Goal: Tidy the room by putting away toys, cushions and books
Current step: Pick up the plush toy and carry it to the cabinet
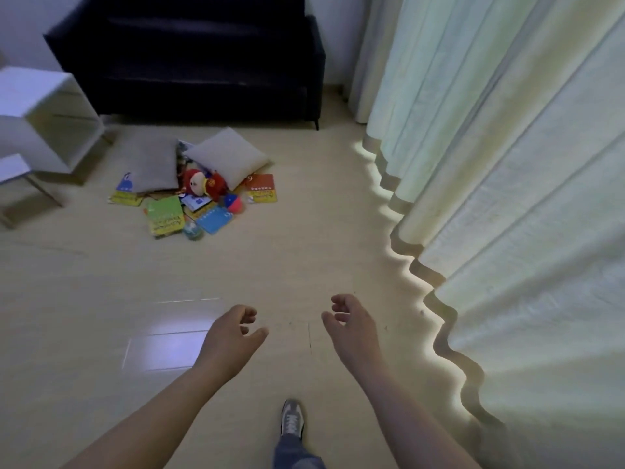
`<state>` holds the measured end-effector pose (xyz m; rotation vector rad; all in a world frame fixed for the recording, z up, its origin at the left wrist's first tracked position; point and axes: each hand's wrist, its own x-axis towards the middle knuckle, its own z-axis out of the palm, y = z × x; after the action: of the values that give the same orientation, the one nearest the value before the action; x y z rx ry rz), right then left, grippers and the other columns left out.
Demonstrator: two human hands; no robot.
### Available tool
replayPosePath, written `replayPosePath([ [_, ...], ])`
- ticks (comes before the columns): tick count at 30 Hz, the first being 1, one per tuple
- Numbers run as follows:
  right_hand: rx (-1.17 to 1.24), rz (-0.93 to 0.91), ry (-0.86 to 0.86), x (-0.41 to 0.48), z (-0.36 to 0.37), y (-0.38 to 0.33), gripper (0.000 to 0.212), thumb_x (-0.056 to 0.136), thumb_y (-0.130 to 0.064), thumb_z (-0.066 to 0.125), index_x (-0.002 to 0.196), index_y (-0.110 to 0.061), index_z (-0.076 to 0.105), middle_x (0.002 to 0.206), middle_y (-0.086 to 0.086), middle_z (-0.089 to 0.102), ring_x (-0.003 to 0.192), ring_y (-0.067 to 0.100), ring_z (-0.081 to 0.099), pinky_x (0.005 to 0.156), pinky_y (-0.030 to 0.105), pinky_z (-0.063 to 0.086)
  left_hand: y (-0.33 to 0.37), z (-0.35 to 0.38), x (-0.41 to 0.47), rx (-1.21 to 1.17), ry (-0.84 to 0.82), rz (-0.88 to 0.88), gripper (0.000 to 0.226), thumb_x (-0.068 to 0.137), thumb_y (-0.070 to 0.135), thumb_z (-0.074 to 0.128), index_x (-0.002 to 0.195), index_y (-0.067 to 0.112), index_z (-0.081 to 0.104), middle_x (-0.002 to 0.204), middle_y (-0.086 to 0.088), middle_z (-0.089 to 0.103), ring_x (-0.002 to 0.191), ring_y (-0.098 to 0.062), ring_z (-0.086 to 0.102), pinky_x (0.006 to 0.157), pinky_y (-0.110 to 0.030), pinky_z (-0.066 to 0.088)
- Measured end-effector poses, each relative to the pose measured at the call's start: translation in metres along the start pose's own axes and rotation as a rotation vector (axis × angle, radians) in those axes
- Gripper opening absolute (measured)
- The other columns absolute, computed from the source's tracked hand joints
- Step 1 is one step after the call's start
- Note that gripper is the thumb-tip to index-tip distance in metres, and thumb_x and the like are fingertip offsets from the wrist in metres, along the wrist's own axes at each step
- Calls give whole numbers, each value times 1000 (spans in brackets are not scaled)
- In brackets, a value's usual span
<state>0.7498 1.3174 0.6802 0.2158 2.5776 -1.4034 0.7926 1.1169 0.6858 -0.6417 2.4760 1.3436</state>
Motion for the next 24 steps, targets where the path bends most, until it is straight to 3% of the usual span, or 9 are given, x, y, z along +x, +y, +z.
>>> replayPosePath([
  [5,-14,-14,-51,78,16,-36,28,86,-17,65,113,-14,60,103,0,63,93,19,63,85,35,51,24,-25,63,-16,48,-29,27,86,25,68,109,23,54,114,6,59,100,-13,58,74,-24,43],
  [13,-58,-33,-111,165,56,-82,28,85,-17,65,112,-14,60,104,1,63,92,19,63,82,31,50,37,-73,148,-54,91,-75,30,85,24,69,112,19,57,113,5,59,100,-14,59,81,-29,48],
  [24,-98,4,-139,274,186,-179,30,87,-17,65,115,-13,59,107,0,62,93,18,62,80,26,46,-3,-207,298,-45,104,-121,36,86,25,68,119,16,56,112,5,57,99,-14,57,78,-25,43],
])
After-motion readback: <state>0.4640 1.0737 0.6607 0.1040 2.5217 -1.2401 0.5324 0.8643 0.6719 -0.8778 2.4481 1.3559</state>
